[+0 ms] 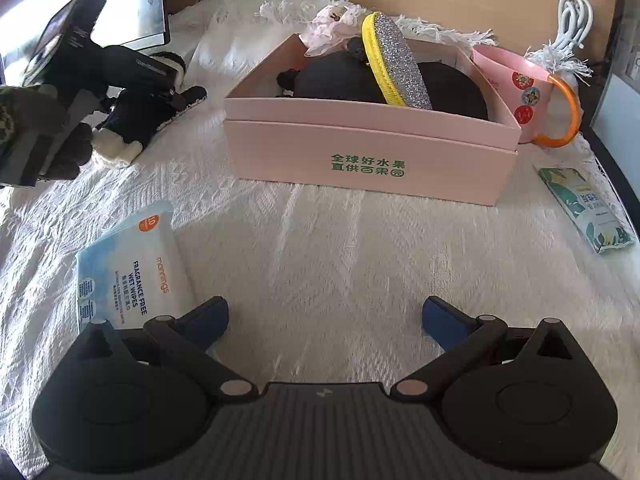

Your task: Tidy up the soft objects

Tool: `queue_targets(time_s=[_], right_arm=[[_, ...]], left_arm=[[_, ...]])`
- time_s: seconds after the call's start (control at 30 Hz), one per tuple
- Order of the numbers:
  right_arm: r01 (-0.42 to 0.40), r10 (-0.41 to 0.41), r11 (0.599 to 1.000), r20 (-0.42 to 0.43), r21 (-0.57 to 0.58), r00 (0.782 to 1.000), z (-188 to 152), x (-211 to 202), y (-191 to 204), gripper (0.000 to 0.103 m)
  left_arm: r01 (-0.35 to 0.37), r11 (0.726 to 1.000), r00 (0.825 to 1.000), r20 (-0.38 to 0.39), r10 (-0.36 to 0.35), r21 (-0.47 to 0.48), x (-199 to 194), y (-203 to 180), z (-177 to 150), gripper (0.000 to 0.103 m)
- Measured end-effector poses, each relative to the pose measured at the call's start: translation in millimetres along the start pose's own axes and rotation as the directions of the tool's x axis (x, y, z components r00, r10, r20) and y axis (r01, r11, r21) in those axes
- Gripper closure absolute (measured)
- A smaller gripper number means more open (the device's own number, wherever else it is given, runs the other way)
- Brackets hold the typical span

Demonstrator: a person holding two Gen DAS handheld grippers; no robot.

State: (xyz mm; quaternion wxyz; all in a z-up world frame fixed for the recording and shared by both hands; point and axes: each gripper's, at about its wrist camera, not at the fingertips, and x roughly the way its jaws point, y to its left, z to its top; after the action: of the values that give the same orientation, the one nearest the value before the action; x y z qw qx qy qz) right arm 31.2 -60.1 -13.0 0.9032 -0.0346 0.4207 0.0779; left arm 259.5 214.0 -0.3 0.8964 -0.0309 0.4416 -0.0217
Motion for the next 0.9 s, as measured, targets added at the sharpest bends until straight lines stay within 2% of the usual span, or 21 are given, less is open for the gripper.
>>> queue_targets(time_s=[0.2, 0.3, 0.33, 0.43, 0.53, 0.67, 0.77, 0.9], right_arm=[[-0.013, 0.013, 1.0, 0.002, -0.021, 1.0, -2.0, -0.7, -0.8, 0.0], [-0.032, 0.032, 0.999, -0.004, -0.019, 0.999, -1.2, -2.0, -3.9, 0.0], [-0.044, 0.044, 0.999, -0.013, -0.018, 0.999, 0.3, -2.7, -5.6, 0.0], [-0.099, 0.099, 0.995, -0.032, 0.009, 0.995, 8.6, -7.7, -14.8, 0.008], [-0.153, 0.153, 0.988, 0.011, 0.017, 0.988, 18.5, -23.7, -16.6, 0.008], [-0.215, 0.223, 0.965, 0.039, -0.153, 0.974, 24.1, -39.7, 14.8, 0.008], [-0.274, 0.284, 0.926, 0.0, -0.258, 0.959, 20.7, -32.0, 47.2, 0.008], [-0.302, 0.297, 0.904, -0.063, -0.303, 0.953, 17.1, -6.8, 75.1, 0.008]], left_arm=[[-0.004, 1.0, 1.0, 0.01, 0.005, -0.006, -0.9, 0.4, -2.4, 0.02], [-0.001, 1.0, 1.0, 0.007, 0.001, -0.014, -7.1, 5.9, -4.8, 0.031], [0.013, 1.0, 1.0, 0.006, -0.013, -0.026, -13.5, 11.8, -7.0, 0.037], [0.063, 0.997, 0.998, 0.005, -0.063, -0.043, -28.9, 25.6, -16.8, 0.042], [0.116, 0.992, 0.993, 0.004, -0.116, -0.043, -53.4, 35.3, -35.5, 0.048], [0.183, 0.982, 0.983, 0.015, -0.182, -0.052, -101.8, 43.6, -72.5, 0.049], [0.213, 0.975, 0.977, 0.001, -0.213, -0.07, -133.0, 43.7, -103.1, 0.049], [0.246, 0.961, 0.967, -0.031, -0.251, -0.125, -164.8, 44.3, -140.8, 0.049]])
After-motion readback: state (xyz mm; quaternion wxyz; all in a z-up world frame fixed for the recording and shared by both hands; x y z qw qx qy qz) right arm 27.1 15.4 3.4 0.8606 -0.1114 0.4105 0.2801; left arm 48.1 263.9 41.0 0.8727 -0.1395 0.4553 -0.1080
